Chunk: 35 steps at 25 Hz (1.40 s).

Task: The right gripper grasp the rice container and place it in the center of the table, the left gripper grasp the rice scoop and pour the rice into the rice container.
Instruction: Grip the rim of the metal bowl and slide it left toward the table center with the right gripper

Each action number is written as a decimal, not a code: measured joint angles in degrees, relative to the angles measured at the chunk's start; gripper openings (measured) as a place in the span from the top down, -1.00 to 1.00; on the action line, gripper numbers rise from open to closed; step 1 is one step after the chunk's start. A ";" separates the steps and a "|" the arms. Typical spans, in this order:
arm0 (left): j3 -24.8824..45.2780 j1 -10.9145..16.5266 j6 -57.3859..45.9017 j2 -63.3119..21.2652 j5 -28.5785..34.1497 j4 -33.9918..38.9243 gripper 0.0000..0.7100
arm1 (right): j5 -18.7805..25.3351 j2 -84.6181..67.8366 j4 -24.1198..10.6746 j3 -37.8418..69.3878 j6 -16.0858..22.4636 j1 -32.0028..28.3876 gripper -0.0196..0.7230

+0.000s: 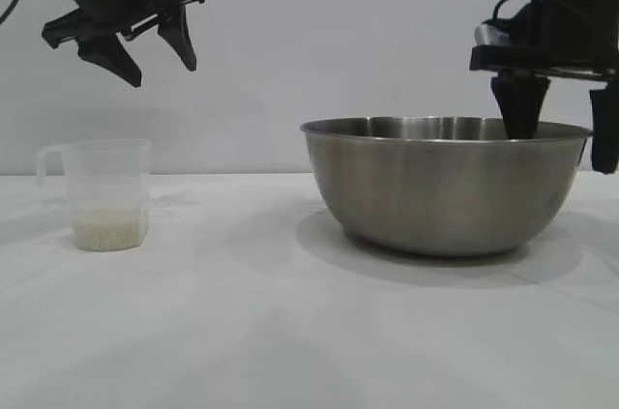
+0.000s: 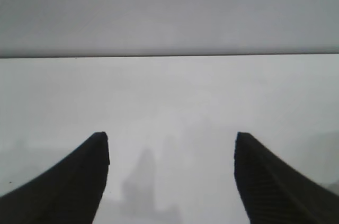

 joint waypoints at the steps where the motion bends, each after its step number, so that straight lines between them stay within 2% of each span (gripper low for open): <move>1: 0.00 0.00 0.00 0.00 0.00 0.00 -0.34 | -0.50 0.00 0.00 0.15 0.00 0.00 -0.20; 8: 0.00 0.00 0.00 0.00 0.20 0.00 -0.34 | -1.56 3.35 0.45 0.36 0.00 0.00 0.68; 9: 0.00 0.00 0.00 0.00 0.20 0.00 -0.34 | -1.56 3.33 1.66 0.36 -0.14 0.00 0.75; 11: 0.00 0.00 0.00 0.00 0.20 0.00 -0.34 | -1.56 3.20 2.35 0.36 -0.24 -0.11 0.73; 12: 0.00 0.00 0.00 0.00 0.20 0.00 -0.34 | -1.56 3.11 2.65 0.36 -0.38 -0.11 0.84; 13: 0.00 0.00 0.00 0.00 0.20 0.00 -0.34 | -1.56 3.09 2.76 0.36 -0.37 -0.11 0.82; 14: 0.00 0.00 0.00 0.00 0.20 0.11 -0.34 | -1.56 2.99 2.76 0.36 -0.37 -0.11 0.95; 17: 0.00 0.00 0.00 0.00 0.20 0.11 -0.34 | -1.36 2.52 3.04 0.36 -0.95 -0.11 0.95; 23: 0.00 0.00 0.00 0.00 0.34 0.11 -0.34 | -0.32 1.59 5.76 0.36 -3.91 0.81 0.95; 31: 0.00 0.00 0.00 0.00 1.19 0.11 -0.34 | -0.60 1.45 6.65 0.36 -4.69 9.77 0.95; 35: 0.00 0.00 0.00 0.00 1.56 0.11 -0.34 | -1.54 1.56 7.38 0.36 -4.81 12.00 0.95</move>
